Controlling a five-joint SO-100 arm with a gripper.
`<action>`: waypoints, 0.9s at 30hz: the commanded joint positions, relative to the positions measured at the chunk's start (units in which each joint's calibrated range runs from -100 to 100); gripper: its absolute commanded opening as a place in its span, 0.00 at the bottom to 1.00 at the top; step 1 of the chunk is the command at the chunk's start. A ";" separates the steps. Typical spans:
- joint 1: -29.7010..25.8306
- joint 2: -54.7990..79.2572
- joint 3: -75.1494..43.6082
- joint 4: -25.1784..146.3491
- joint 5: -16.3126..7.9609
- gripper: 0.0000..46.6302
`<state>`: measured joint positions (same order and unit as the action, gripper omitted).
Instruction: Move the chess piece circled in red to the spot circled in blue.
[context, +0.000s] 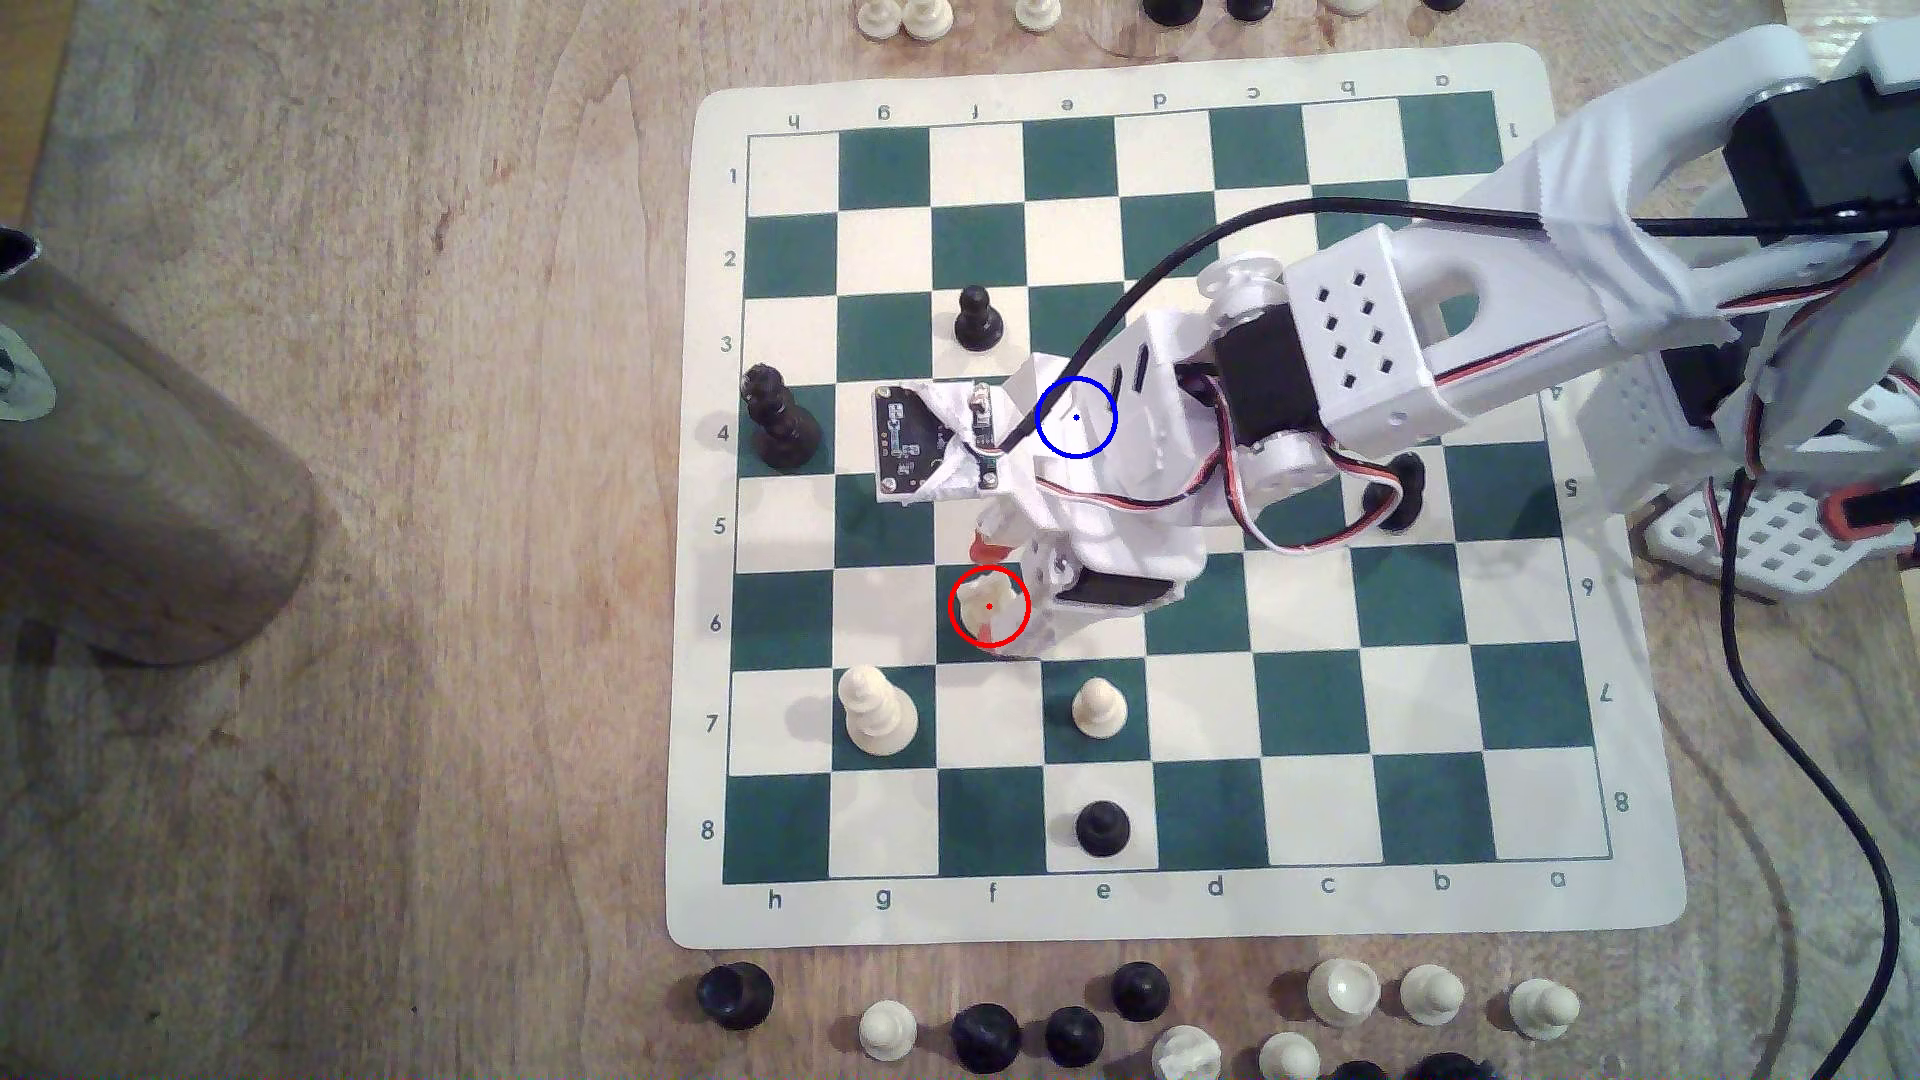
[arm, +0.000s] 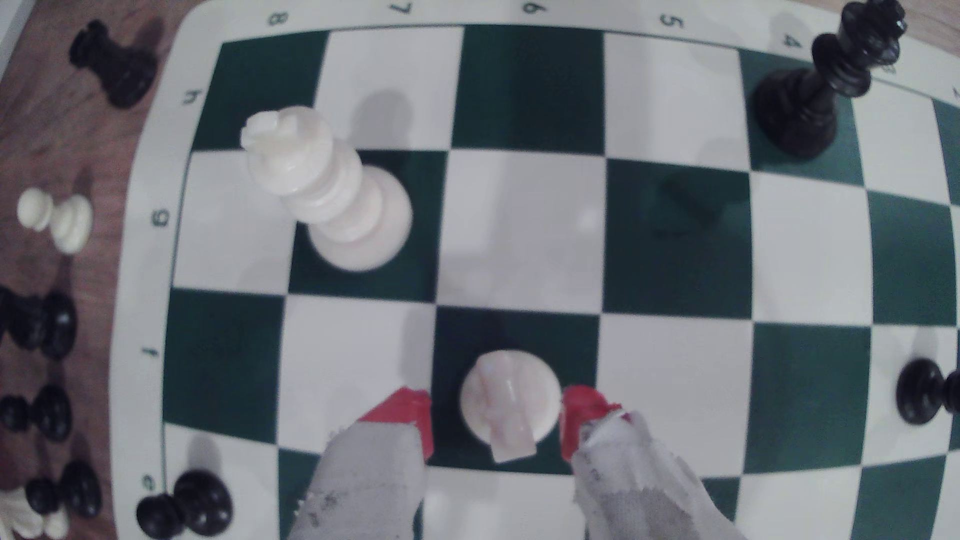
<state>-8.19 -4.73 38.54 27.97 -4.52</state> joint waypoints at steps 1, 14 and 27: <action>-0.69 -1.04 -4.91 -1.10 -0.24 0.26; -1.55 0.15 -6.18 -1.02 -0.68 0.09; -1.63 -3.25 -7.81 1.60 -1.17 0.01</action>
<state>-9.88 -3.39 36.83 28.21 -5.49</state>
